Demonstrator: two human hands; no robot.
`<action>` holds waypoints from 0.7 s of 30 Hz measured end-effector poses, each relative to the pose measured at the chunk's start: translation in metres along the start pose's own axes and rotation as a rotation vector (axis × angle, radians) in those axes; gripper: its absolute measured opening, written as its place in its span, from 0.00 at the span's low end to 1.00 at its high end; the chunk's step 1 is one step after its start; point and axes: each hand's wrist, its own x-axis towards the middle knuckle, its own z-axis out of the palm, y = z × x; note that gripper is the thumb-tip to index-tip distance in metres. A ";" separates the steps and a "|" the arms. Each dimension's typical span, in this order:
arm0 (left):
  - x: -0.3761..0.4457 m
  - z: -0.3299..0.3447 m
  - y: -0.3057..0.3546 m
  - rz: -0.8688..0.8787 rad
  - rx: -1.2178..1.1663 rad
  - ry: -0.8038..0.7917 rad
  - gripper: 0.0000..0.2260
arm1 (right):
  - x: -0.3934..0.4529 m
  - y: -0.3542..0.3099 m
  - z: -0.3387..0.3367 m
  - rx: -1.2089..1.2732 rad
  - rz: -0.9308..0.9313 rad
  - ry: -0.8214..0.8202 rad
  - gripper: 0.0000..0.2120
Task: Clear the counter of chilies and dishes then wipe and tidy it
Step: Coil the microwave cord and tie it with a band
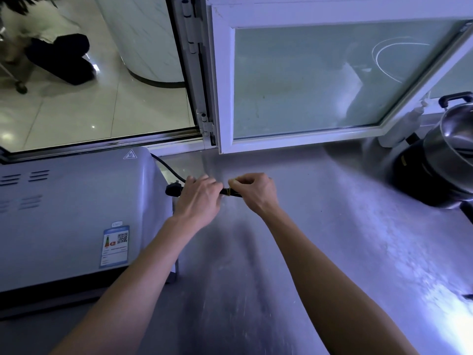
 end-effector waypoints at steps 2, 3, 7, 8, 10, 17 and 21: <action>0.000 0.003 -0.001 0.004 -0.009 0.009 0.06 | 0.002 0.001 0.001 0.015 -0.002 -0.004 0.07; 0.000 0.004 -0.002 0.001 -0.017 0.017 0.06 | 0.002 0.001 0.001 0.026 -0.007 -0.006 0.06; 0.001 0.009 -0.005 -0.017 -0.033 0.027 0.06 | 0.004 0.005 0.002 0.057 -0.044 -0.009 0.03; 0.001 0.011 -0.005 -0.022 -0.037 0.025 0.06 | 0.004 0.006 0.002 0.058 -0.053 -0.011 0.03; 0.002 0.015 -0.005 -0.041 -0.047 0.019 0.04 | 0.003 0.009 0.003 0.052 -0.082 -0.007 0.03; 0.009 0.023 -0.006 -0.062 -0.057 -0.003 0.02 | 0.002 0.024 0.002 -0.028 -0.242 -0.018 0.06; 0.014 0.027 -0.006 -0.087 -0.053 0.008 0.05 | 0.002 0.027 0.003 -0.143 -0.339 0.008 0.10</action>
